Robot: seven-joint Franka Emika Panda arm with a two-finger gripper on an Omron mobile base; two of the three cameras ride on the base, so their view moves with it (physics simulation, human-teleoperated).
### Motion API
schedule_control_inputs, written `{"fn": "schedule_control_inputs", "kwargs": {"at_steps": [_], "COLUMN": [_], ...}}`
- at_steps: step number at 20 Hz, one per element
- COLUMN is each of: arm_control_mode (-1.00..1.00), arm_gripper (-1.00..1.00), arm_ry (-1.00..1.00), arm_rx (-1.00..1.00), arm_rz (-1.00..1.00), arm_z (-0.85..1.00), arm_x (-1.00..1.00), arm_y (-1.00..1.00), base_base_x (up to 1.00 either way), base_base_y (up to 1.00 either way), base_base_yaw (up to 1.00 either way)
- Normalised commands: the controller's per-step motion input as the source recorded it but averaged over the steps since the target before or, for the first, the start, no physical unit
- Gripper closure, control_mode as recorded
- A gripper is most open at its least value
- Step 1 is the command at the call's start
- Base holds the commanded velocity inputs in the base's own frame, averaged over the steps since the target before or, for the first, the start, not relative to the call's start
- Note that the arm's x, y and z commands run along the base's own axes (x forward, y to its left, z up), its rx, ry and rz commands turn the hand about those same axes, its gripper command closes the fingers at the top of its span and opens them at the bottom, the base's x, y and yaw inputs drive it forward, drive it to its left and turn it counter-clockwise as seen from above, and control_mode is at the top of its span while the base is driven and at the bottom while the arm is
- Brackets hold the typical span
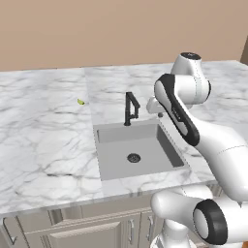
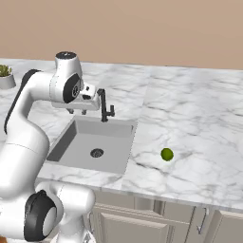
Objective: Turn on the sink faucet. Then move the lime from the counter to the sink. Turn off the sink. Move the vegetable from the sink to the pot next to the stove. Finally move the pot to the front left burner.
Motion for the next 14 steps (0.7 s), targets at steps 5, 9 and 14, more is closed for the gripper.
{"fn": "schedule_control_inputs", "kwargs": {"at_steps": [5, 9, 14], "arm_control_mode": [1.00, 1.00, 1.00], "arm_gripper": [-1.00, -1.00, -1.00], "arm_ry": [0.00, 0.00, 0.00], "arm_rx": [0.00, 0.00, 0.00], "arm_rz": [0.00, 0.00, 0.00], "arm_z": [0.00, 0.00, 0.00], "arm_x": [0.00, 0.00, 0.00], "arm_y": [0.00, 0.00, 0.00], "base_base_x": [0.00, 0.00, 0.00], "base_base_y": [-0.04, -0.37, -0.41], "base_base_yaw": [0.00, 0.00, 0.01]}}
